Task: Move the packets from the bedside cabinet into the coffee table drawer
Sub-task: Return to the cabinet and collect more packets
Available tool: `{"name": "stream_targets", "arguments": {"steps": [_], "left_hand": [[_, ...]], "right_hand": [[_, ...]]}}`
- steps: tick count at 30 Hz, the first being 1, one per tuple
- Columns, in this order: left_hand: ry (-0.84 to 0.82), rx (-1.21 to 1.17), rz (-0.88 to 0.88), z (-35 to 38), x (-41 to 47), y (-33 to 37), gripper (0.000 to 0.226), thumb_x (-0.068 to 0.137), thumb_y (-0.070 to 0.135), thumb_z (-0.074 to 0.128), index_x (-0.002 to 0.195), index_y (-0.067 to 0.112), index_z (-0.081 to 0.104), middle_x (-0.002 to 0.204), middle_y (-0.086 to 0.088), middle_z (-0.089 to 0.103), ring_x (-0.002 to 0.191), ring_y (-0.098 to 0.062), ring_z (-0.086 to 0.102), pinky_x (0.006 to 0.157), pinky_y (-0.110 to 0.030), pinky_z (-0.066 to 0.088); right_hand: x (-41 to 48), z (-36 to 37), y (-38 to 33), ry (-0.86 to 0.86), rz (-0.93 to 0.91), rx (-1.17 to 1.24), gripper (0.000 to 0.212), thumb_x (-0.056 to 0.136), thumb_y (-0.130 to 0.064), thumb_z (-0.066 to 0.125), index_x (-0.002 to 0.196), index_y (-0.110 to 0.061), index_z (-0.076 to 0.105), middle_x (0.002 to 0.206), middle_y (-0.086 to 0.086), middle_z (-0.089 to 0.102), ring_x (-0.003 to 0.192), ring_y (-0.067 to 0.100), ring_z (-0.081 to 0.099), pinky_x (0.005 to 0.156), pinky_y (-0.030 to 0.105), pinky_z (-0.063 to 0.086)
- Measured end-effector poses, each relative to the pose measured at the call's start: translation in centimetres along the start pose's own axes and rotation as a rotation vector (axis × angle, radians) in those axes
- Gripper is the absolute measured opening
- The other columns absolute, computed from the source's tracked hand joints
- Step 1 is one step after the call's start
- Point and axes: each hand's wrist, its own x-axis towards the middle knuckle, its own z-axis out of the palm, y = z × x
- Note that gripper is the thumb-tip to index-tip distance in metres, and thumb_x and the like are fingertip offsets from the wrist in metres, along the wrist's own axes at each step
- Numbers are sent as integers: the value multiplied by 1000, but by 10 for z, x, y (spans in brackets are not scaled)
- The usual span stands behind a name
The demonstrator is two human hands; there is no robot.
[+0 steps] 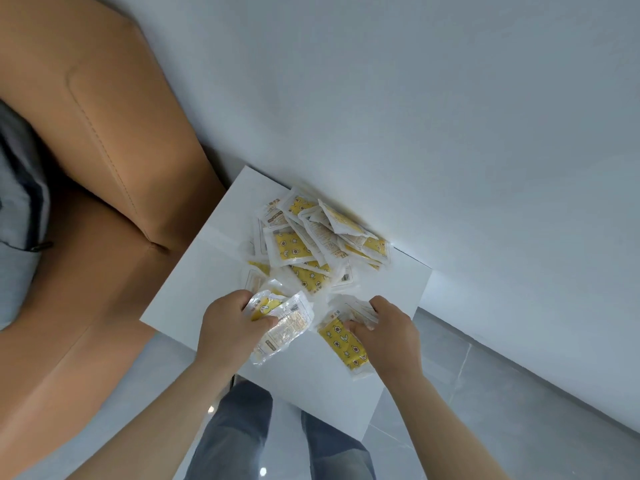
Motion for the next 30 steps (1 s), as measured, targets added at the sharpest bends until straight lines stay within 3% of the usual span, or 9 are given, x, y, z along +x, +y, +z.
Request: {"name": "stream_targets", "arguments": {"steps": [7,10,12,15,19,30], "left_hand": [[-40,56,156,-57,-24,30,17,72,30,77,76,21,63,71,10,64,66,-9,60,51,-19,36],[-39,41,186,-81,-35,42,20,69,27,78,70,15,61,66,3,63,63,-16,59,52,-29,40],[-50,19,209,-94,-42,49,31,68,27,78,64,9,53,59,-2,54,54,-20,48,51,-33,35],[-56,-4,277,-112,-52,64,46,67,25,78,59,7,37,56,-5,31,51,-14,28,51,-30,23],[-111,-7,359,-132,-62,84,26,71,23,75,64,10,54,56,-1,51,52,-12,43,49,-26,31],[-148,88,716,-166,-114,179,26,71,20,74,63,13,50,59,3,49,56,-13,44,51,-23,32]], "right_hand": [[-47,-40,-29,89,69,139,32,77,-40,71,75,-18,48,69,-4,56,66,19,53,56,31,41],[-64,-59,-41,139,88,197,35,75,-40,72,74,-17,46,68,-2,56,66,21,54,55,33,42],[-75,-73,-49,176,90,232,37,74,-40,73,73,-16,45,69,-2,56,66,22,54,55,33,41],[-91,-93,-62,222,89,254,38,74,-41,73,72,-15,44,68,-1,55,65,23,52,53,32,38],[-113,-118,-76,285,76,278,39,75,-42,73,73,-14,46,69,0,56,62,20,48,51,31,35],[-192,-197,-68,562,161,374,34,74,-37,74,73,-15,48,67,-1,57,66,21,53,52,32,38]]}}
